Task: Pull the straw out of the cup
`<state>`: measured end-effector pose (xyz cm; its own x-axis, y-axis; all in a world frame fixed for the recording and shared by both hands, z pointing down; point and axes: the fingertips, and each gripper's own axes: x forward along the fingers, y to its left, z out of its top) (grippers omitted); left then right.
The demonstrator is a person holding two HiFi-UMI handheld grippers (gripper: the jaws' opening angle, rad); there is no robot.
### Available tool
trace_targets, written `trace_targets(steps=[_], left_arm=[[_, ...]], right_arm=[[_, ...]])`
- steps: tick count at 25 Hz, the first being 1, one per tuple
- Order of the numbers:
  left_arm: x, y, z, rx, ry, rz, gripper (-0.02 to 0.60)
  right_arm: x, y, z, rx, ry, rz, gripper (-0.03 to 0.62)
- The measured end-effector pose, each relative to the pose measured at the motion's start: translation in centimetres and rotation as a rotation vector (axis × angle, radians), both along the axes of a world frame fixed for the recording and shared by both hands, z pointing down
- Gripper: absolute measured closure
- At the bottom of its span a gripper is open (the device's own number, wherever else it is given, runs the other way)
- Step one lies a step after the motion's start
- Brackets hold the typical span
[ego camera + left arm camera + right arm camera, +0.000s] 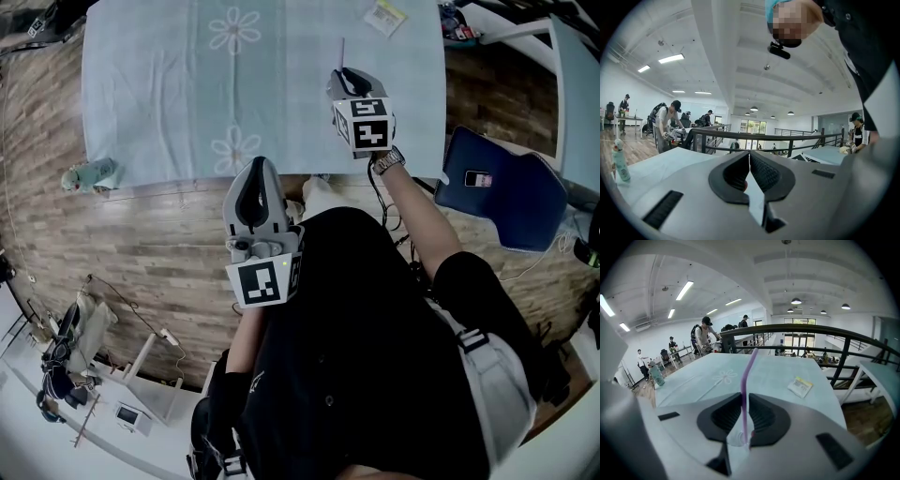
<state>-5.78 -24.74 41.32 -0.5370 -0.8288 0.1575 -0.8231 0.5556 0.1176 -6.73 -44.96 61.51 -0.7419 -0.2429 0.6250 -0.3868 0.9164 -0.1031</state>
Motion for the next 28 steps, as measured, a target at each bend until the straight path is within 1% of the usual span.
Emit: trace_targets(steps=[7,9,12,15,21,26,28], left_arm=[[0.6,0.3,0.5,-0.003,0.004,0.005,0.565],[0.5,0.5,0.3,0.002,0.005,0.0,0.565],[0.7,0.8,0.5,0.01,0.008,0.015,0.565],[0.8,0.5,0.8,0.015,0.029,0.026,0.565],[2.1,-0.4,1.0,0.039,0.039,0.113,0.565],[2.1,-0.8,0.4,0.062,0.05,0.171,0.565],[2.1,-1.0,0.1,0.094,0.046,0.203,0.565]], right_arm=[[-0.2,0.0,-0.5,0.01,-0.044,-0.021,0.554],[-0.2,0.0,-1.0,0.016,-0.063,-0.016,0.554],[0.1,0.2,-2.1,0.033,-0.089,-0.01,0.556],[0.6,-0.2,-3.0,0.05,-0.107,0.009,0.556],[2.0,-0.8,-5.7,0.09,-0.171,0.065,0.556],[3.8,-0.2,-8.1,0.138,-0.222,0.121,0.556],[4.7,-0.1,-9.1,0.165,-0.251,0.155,0.556]])
